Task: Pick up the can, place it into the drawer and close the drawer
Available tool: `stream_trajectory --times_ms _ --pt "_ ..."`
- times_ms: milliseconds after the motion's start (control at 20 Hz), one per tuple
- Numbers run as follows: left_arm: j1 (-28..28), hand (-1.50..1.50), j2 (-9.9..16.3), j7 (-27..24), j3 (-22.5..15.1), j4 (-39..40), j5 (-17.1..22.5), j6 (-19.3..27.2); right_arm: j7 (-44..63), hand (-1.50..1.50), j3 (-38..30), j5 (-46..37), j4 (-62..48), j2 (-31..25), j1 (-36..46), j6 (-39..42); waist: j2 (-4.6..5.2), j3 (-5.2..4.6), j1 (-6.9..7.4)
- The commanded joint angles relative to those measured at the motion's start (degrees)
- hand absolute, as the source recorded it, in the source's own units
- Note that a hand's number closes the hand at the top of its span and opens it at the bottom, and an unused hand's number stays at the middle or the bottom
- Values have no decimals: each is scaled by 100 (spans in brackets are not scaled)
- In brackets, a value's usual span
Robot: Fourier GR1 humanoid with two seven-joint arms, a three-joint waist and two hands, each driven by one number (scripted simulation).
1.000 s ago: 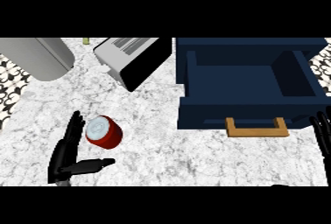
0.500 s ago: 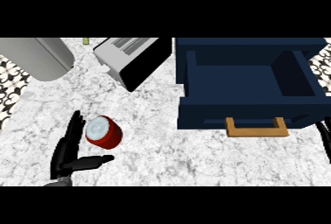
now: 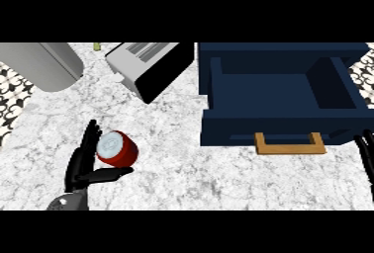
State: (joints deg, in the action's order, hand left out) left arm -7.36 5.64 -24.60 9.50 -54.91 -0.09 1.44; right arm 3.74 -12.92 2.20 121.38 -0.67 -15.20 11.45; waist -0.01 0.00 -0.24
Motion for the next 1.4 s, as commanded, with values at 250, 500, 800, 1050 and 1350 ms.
stream_trajectory --times_ms 250,500,800,1050,1350 --pt "-435 -150 -194 -226 -87 577 25 128 -22 -150 -234 343 284 -39 -282 301 -1 -1 -14" --pt "-377 -150 -40 153 -210 177 36 33 569 -150 -291 487 502 -106 -26 230 -4 -1 2" --pt "-744 150 -241 -46 -295 460 34 121 312 -150 -260 151 28 -114 213 206 -3 0 11" --pt "-1110 150 -352 -415 -131 1045 257 -101 55 -150 44 268 522 63 -498 72 1 -2 -31" --pt "-472 150 -555 55 -726 -198 346 -54 449 -150 -4 223 464 64 5 -46 -9 1 18"
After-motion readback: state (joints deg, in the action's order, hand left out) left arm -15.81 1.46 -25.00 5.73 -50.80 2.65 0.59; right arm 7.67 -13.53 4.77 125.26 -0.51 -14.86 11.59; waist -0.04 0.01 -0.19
